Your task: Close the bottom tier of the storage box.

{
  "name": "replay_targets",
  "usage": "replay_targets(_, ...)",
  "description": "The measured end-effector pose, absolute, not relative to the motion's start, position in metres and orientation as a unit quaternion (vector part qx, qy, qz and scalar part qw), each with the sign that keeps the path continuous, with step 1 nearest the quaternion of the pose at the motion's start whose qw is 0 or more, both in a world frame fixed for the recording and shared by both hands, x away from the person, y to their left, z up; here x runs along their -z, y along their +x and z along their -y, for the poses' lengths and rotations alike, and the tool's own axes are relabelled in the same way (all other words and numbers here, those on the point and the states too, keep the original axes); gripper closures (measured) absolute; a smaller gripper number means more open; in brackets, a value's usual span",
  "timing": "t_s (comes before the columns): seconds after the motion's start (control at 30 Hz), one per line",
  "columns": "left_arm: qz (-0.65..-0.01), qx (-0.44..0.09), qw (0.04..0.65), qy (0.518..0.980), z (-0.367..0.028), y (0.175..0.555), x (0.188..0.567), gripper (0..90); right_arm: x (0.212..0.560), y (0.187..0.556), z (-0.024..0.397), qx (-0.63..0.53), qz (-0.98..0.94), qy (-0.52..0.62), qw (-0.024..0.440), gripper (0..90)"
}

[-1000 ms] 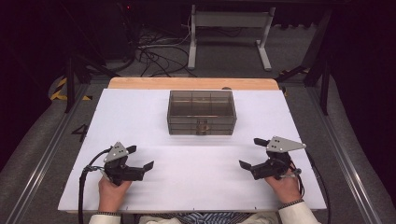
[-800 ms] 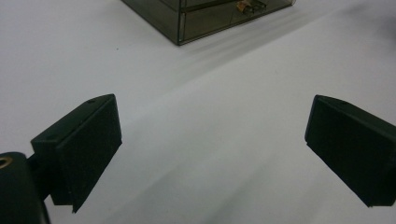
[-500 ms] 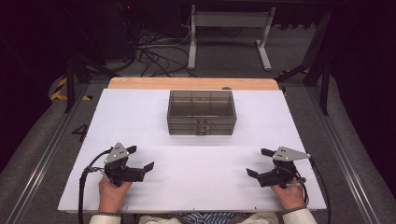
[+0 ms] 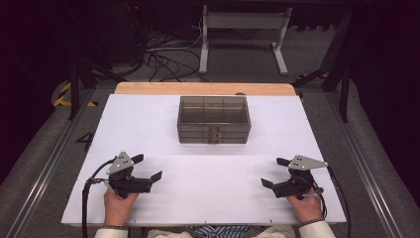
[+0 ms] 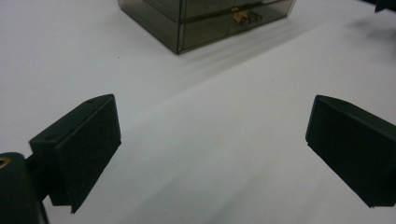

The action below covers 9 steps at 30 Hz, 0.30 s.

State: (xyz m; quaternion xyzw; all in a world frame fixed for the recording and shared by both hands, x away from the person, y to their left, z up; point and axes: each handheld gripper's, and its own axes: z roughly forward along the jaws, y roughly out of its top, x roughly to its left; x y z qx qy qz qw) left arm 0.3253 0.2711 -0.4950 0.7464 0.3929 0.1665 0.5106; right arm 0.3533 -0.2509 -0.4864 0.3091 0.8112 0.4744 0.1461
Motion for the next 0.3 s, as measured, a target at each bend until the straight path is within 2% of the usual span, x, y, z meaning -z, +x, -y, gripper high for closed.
replay_targets(0.1,-0.398,-0.162,0.522,0.737,-0.2753,0.3247,0.4950,4.2,0.4864,0.3535,0.2514,-0.476,-0.811,0.309,0.144,0.5)
replay_targets(0.3,-0.389,-0.173,0.502,0.753,-0.2686,0.3244,0.4947,4.4,0.4860,0.3530,0.2519,-0.477,-0.810,0.307,0.149,0.2)
